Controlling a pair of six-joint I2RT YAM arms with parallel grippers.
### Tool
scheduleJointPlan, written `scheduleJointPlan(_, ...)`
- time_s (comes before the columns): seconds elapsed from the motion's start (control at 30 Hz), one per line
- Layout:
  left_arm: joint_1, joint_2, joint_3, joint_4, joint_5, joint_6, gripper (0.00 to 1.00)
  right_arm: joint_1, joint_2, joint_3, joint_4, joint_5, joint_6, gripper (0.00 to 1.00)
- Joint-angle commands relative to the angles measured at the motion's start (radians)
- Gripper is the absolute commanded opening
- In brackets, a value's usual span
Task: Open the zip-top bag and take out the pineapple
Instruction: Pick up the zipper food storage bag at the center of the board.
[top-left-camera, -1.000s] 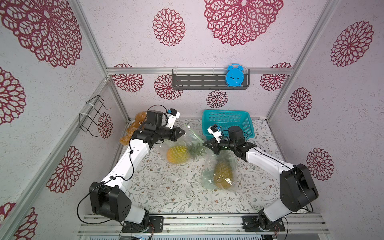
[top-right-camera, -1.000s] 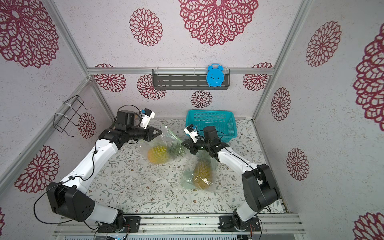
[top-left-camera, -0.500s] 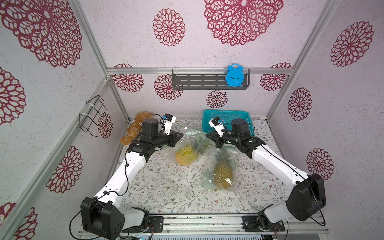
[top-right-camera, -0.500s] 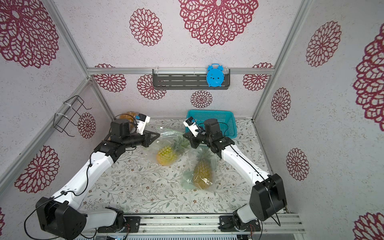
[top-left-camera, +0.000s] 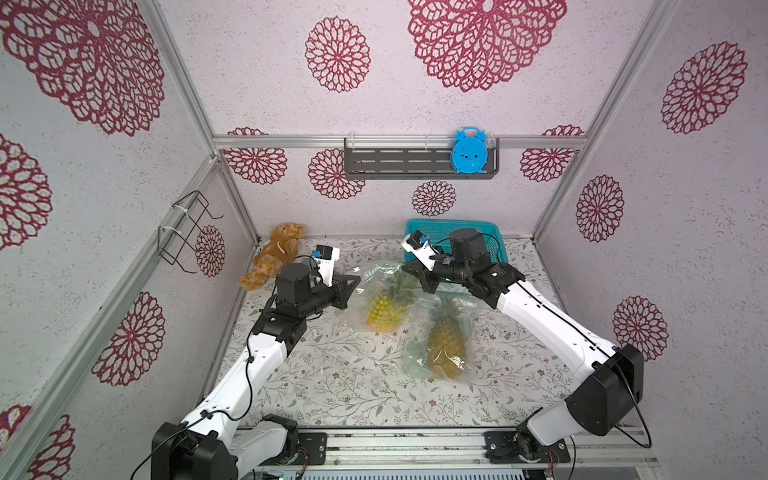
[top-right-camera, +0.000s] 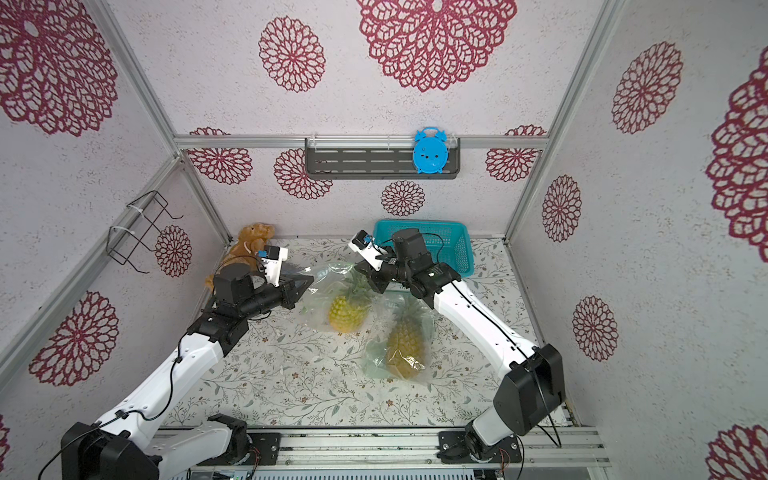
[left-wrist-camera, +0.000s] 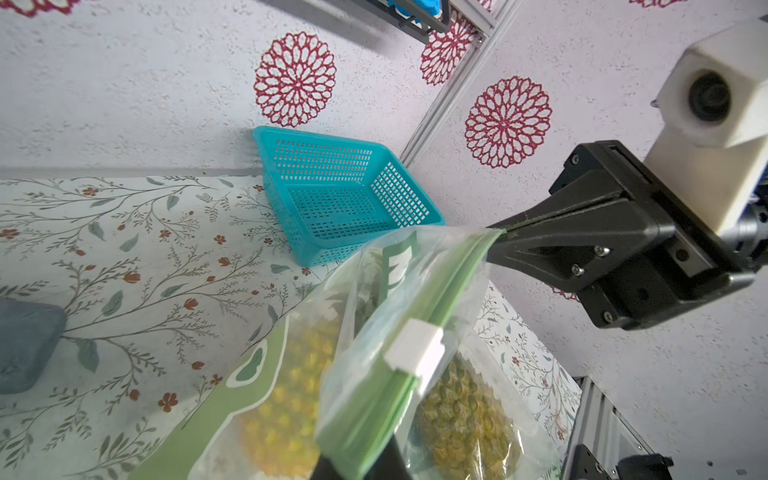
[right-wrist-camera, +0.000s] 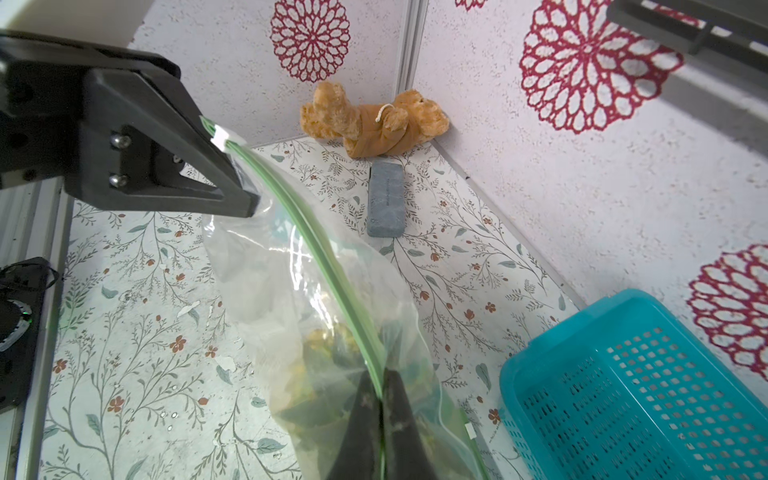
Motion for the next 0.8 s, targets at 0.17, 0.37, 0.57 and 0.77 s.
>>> scheduleJointPlan(0.17, 0.081, -0.117, -0.077, 0.075, -0.067, -0.058, 0.36, 0.019, 0.079, 0.065, 0.078, -0.073, 0.090, 0.00)
scheduleJointPlan(0.37, 0.164, -0.191, -0.135, 0.080, -0.044, -0.076, 0.48, 0.019, 0.128, 0.098, 0.103, -0.111, 0.143, 0.00)
scheduleJointPlan(0.57, 0.196, -0.213, -0.192, 0.168, 0.006, -0.072, 0.55, 0.019, 0.147, 0.117, 0.110, -0.138, 0.162, 0.00)
scheduleJointPlan(0.77, 0.197, -0.167, -0.194, 0.242, 0.053, -0.015, 0.56, 0.019, 0.152, 0.122, 0.107, -0.156, 0.168, 0.00)
